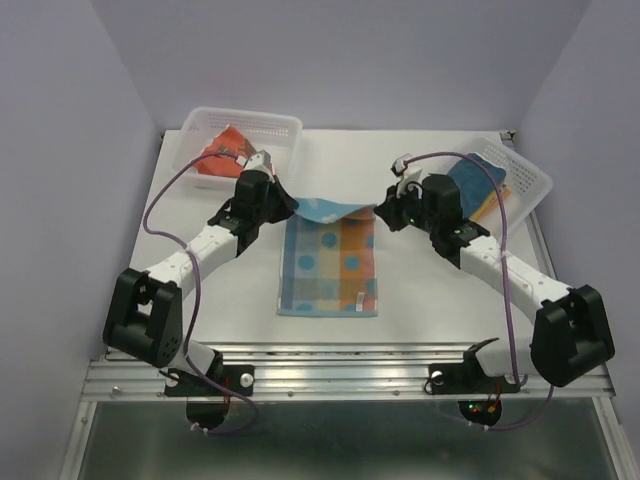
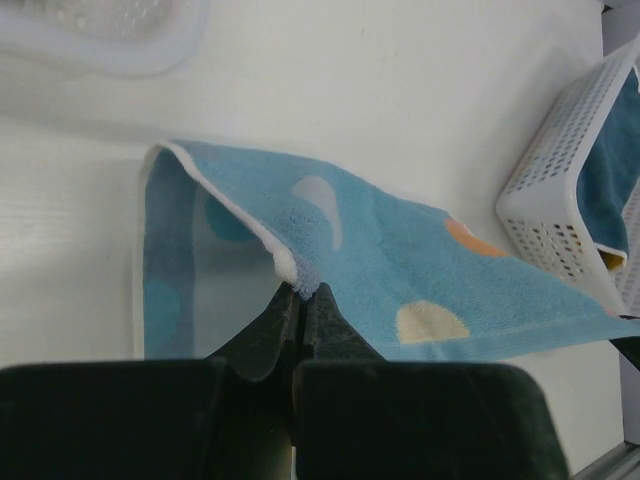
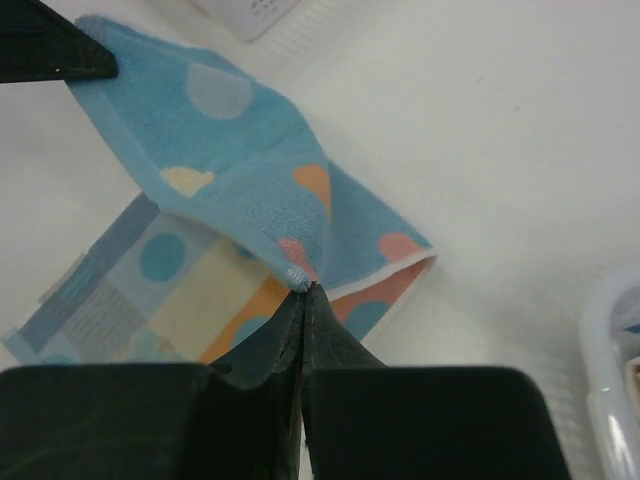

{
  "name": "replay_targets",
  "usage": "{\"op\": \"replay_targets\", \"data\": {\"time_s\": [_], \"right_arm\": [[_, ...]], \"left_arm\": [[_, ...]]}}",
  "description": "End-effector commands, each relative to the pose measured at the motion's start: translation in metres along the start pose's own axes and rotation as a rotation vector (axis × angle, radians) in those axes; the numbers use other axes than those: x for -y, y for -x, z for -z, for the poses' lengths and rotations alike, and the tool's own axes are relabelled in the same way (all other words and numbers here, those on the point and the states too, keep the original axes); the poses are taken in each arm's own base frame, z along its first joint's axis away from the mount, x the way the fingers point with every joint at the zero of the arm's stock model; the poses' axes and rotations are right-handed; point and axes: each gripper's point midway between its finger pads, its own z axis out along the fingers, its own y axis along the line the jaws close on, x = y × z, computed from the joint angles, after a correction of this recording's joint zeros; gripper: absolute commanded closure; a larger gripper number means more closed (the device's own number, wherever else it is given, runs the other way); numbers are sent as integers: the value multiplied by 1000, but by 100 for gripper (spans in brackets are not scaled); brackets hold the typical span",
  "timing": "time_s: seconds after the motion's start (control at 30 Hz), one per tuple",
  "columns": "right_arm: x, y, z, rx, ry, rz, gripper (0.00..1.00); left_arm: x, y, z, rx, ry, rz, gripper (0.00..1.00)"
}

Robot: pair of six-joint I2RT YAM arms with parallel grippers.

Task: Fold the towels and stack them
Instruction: Fold the towel

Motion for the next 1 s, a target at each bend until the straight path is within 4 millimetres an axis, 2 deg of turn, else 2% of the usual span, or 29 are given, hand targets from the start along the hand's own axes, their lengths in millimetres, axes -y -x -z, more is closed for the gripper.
{"op": "replay_targets", "data": {"time_s": [0.0, 0.07, 0.13, 0.17, 0.2, 0.23, 0.27, 0.3, 0.37, 0.47, 0.67, 0.87, 0.97], "right_arm": [[-19, -20, 18, -20, 7, -48, 99], [-26, -20, 27, -10, 16, -58, 99], [-32, -33, 32, -38, 25, -72, 99], [-36, -33, 36, -31, 31, -70, 99], [-37, -46, 38, -59, 30, -82, 99], [-41, -50, 39, -67, 34, -83, 99], [-42, -54, 41, -70, 30, -96, 99], [-42, -59, 46, -75, 16, -102, 99], [-42, -61, 49, -76, 3, -114, 99], [-44, -55, 58, -46, -3, -119, 99], [-60, -72, 72, -75, 59, -162, 99], [-75, -82, 82, -71, 123, -220, 99], [-76, -96, 84, -95, 120, -250, 99]], "left_arm": [[7, -14, 28, 32, -46, 52, 100], [-4, -33, 42, 18, -32, 83, 100], [-11, -49, 56, 10, -31, 99, 100], [-13, -54, 60, 9, -34, 106, 100], [-13, -60, 65, 4, -39, 119, 100], [-9, -58, 74, 25, -59, 131, 100], [-17, -71, 77, 6, -46, 142, 100], [-14, -71, 83, 16, -64, 159, 100], [-17, -88, 88, -16, -68, 162, 100], [-19, -104, 95, -44, -75, 173, 100], [-25, -119, 103, -66, -65, 185, 100], [-28, -116, 110, -48, -55, 175, 100], [-30, -126, 109, -81, -60, 162, 100]]}}
